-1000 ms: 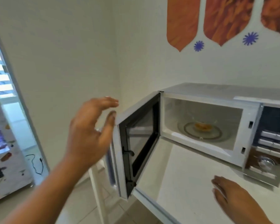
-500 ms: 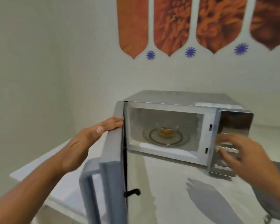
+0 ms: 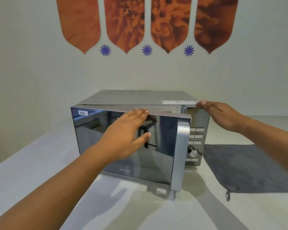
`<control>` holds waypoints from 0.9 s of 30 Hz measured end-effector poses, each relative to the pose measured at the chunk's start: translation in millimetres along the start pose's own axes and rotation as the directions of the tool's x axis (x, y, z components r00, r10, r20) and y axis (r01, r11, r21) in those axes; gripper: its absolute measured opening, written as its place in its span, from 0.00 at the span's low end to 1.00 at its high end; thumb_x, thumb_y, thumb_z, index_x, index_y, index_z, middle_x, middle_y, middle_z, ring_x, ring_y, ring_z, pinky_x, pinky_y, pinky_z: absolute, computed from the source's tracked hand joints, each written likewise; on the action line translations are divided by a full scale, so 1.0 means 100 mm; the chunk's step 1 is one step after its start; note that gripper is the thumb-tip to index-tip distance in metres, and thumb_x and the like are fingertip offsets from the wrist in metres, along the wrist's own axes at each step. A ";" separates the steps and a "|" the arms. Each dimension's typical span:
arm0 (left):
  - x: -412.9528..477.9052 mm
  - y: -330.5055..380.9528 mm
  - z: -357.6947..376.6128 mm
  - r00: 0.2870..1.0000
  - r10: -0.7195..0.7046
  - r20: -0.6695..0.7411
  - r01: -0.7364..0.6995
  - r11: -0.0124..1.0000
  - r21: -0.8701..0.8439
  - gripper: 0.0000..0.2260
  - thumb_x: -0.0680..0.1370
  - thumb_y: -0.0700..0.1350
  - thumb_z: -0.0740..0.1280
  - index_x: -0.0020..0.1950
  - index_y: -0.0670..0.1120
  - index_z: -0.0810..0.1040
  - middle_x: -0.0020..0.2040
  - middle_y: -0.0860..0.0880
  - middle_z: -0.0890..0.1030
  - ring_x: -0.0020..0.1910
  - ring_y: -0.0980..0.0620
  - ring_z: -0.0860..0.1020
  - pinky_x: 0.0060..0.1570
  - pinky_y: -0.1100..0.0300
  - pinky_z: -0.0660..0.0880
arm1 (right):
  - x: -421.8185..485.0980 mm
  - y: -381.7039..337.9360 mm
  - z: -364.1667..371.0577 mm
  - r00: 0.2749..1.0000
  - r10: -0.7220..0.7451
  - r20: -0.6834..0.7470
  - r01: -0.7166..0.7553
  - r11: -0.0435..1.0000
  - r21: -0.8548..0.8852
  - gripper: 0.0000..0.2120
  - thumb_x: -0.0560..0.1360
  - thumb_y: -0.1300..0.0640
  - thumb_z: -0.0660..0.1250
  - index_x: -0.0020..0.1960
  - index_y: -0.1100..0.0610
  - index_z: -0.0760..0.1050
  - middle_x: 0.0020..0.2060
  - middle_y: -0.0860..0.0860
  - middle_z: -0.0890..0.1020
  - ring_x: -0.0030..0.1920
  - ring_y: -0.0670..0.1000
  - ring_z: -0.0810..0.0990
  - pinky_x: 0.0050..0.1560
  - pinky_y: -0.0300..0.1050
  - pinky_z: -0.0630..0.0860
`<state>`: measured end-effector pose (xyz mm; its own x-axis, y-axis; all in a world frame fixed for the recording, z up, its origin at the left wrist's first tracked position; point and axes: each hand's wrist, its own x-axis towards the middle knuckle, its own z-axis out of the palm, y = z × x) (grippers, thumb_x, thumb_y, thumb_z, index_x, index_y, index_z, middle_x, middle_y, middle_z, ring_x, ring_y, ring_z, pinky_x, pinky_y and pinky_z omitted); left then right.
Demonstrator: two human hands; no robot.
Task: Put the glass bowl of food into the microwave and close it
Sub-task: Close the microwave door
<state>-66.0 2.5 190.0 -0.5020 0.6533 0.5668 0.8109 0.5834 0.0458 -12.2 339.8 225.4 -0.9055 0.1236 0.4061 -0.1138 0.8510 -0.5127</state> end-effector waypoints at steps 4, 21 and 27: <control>0.25 -0.06 0.24 0.999 -0.018 -0.043 0.022 0.995 0.094 0.31 0.79 0.57 0.60 0.78 0.46 0.58 0.79 0.47 0.61 0.77 0.48 0.57 0.75 0.54 0.52 | 0.05 -0.08 0.01 1.000 -0.004 -0.018 0.000 0.976 -0.219 0.43 0.67 0.21 0.49 0.65 0.49 0.76 0.64 0.50 0.79 0.64 0.53 0.75 0.57 0.44 0.68; 0.38 -0.05 0.47 0.994 -0.070 -0.084 0.087 0.971 0.222 0.31 0.79 0.50 0.60 0.79 0.45 0.53 0.80 0.46 0.57 0.78 0.47 0.55 0.74 0.55 0.46 | 0.15 -0.35 0.17 0.988 -0.101 -0.116 -0.003 0.740 -0.672 0.51 0.52 0.13 0.46 0.47 0.53 0.77 0.32 0.49 0.78 0.34 0.53 0.78 0.29 0.42 0.71; 0.39 -0.02 0.52 0.994 -0.087 -0.062 0.098 0.975 0.199 0.29 0.80 0.45 0.56 0.79 0.42 0.51 0.80 0.44 0.54 0.79 0.45 0.51 0.76 0.48 0.50 | 0.07 -0.32 0.27 0.969 -0.162 -0.188 -0.023 0.695 -0.719 0.48 0.57 0.14 0.42 0.46 0.53 0.75 0.31 0.50 0.77 0.32 0.55 0.75 0.29 0.44 0.70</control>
<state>-103.0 51.6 168.9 -0.5513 0.5686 0.6106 0.6816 0.7290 -0.0634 -25.3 299.4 224.6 -0.7820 0.0781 0.6184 0.2361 0.9553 0.1779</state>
